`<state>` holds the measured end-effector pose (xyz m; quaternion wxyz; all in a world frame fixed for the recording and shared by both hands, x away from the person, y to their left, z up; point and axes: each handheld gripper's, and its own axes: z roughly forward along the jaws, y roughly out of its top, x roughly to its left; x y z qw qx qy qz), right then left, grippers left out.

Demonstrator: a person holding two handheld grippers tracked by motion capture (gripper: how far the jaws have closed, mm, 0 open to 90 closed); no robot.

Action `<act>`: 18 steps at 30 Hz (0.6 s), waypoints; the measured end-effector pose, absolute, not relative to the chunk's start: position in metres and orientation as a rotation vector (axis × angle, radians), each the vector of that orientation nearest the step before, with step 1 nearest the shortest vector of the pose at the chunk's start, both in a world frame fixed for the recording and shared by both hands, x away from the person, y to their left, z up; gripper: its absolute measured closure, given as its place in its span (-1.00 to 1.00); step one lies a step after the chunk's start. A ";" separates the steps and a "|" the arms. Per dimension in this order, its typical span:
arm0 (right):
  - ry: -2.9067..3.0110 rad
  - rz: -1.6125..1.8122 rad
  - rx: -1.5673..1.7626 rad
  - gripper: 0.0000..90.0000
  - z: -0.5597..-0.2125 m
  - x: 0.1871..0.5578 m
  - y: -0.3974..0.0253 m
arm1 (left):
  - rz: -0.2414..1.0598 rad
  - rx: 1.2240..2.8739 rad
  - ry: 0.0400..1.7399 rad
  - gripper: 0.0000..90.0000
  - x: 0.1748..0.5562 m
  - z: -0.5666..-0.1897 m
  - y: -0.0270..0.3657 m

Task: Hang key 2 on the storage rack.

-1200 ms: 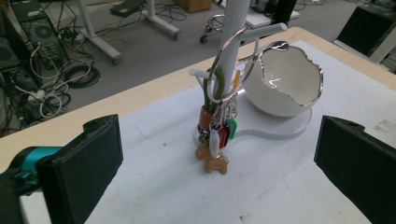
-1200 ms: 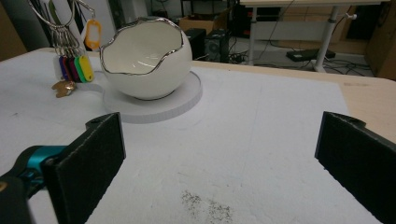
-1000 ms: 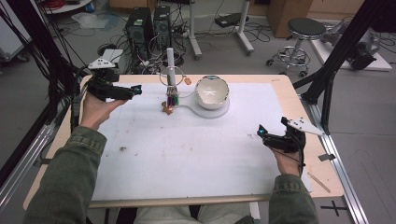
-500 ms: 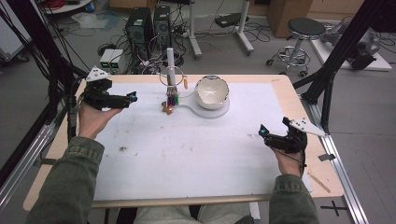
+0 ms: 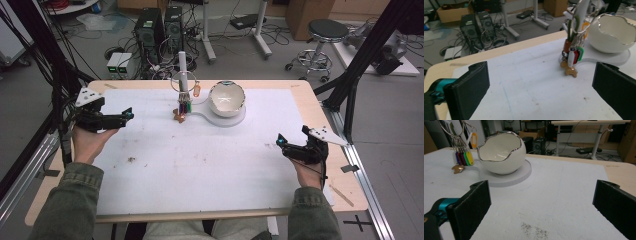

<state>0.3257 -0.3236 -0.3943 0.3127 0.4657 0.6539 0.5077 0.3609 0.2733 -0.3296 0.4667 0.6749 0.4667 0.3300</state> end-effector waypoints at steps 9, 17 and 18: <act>1.726 1.335 1.225 -0.98 -0.394 0.326 -0.323 | 0.838 1.598 1.178 -0.96 0.347 -0.337 0.290; 1.725 1.335 1.227 -0.98 -0.394 0.326 -0.324 | 0.852 1.557 1.206 -0.96 0.340 -0.344 0.296; 1.725 1.335 1.227 -0.98 -0.394 0.326 -0.324 | 0.856 1.549 1.211 -0.96 0.339 -0.345 0.296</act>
